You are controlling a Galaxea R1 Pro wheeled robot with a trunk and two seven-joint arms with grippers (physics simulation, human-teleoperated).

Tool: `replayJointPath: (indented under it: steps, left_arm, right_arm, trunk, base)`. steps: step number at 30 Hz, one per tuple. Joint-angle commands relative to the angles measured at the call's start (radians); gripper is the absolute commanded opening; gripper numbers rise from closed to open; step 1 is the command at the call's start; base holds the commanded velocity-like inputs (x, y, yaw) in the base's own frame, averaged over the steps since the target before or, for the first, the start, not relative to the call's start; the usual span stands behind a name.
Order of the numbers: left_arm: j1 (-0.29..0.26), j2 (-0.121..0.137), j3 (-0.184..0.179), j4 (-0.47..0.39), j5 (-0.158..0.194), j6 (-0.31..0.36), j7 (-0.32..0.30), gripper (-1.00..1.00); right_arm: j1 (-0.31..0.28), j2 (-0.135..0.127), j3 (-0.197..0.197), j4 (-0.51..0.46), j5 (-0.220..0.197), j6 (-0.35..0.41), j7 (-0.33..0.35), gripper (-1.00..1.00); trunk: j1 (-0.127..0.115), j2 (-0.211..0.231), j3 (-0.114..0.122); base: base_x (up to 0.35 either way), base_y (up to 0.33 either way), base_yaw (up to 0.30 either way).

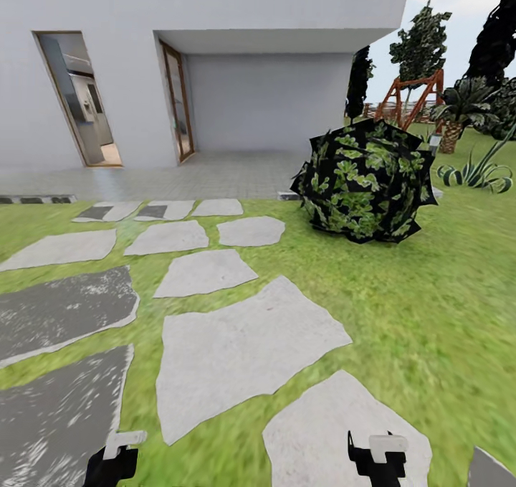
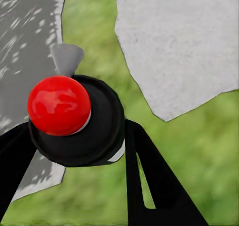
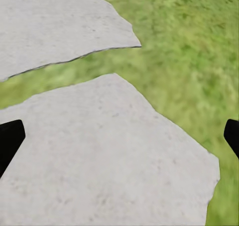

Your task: In the garden, pick up the pesticide atomizer on the floor and spray pesticide onto both trees until each tree trunk is fully covered.

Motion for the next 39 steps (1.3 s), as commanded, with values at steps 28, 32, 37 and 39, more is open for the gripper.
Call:
replayJointPath:
  steps: [28,32,37,39]
  left_arm:
    - [0.0,0.003,0.078,0.0,0.073,-0.004,-0.006,-1.0]
    - [0.0,0.002,0.079,0.0,0.073,-0.005,-0.005,-1.0]
    - [0.0,0.002,0.08,0.0,0.074,-0.005,-0.005,-1.0]
    - [0.0,0.002,0.079,0.0,0.074,-0.005,-0.005,-1.0]
  right_arm:
    - [0.0,0.0,0.0,0.0,0.0,0.0,0.0,1.0]
    - [0.0,0.0,0.0,0.0,0.0,0.0,0.0,1.0]
    - [0.0,0.0,0.0,0.0,0.0,0.0,0.0,1.0]
    - [0.0,0.0,0.0,0.0,0.0,0.0,0.0,1.0]
  trunk:
    - [0.0,0.0,0.014]
    - [0.0,0.0,0.016]
    - [0.0,0.0,0.018]
    - [0.0,0.0,0.019]
  base:
    - [0.0,0.0,0.277]
    - [0.0,0.0,0.277]
    - [0.0,0.0,0.277]
    - [0.0,0.0,0.277]
